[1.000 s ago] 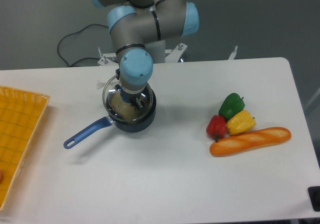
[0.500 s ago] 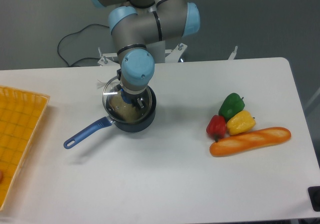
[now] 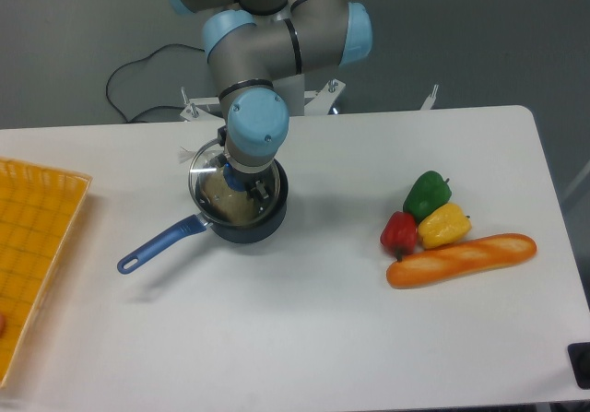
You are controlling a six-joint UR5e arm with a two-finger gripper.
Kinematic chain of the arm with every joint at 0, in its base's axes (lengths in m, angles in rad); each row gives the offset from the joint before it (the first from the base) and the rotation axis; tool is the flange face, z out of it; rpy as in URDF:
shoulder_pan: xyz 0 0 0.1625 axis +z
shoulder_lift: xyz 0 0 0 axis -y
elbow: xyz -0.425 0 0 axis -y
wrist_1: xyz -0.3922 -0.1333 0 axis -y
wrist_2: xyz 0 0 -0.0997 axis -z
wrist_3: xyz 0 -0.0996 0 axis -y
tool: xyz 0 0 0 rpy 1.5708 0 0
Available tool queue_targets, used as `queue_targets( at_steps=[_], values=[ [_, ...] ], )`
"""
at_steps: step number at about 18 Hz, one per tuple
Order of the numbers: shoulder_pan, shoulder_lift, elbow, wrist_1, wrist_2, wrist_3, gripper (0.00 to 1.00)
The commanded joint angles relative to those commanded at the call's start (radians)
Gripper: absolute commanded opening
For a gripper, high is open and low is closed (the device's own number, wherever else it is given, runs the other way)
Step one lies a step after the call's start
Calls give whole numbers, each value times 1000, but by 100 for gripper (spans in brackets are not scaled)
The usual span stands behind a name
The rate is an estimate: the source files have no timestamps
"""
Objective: Close the pot lid
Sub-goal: 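Lower the glass lid onto the saucepan rim and seat it, then open the gripper and lift away from the lid knob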
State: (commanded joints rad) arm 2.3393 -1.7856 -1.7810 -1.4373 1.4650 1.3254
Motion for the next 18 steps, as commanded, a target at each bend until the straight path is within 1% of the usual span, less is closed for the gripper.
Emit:
queue_targets(
  at_steps=[3, 11, 14, 15, 18],
  values=[
    [5, 8, 12, -2, 0, 2, 90],
    [15, 20, 38, -23, 0, 6, 95],
    [28, 20, 69, -34, 0, 21, 96],
    [43, 20, 80, -32, -2, 23, 98],
    [84, 17, 121, -23, -3, 23, 100]
  ],
)
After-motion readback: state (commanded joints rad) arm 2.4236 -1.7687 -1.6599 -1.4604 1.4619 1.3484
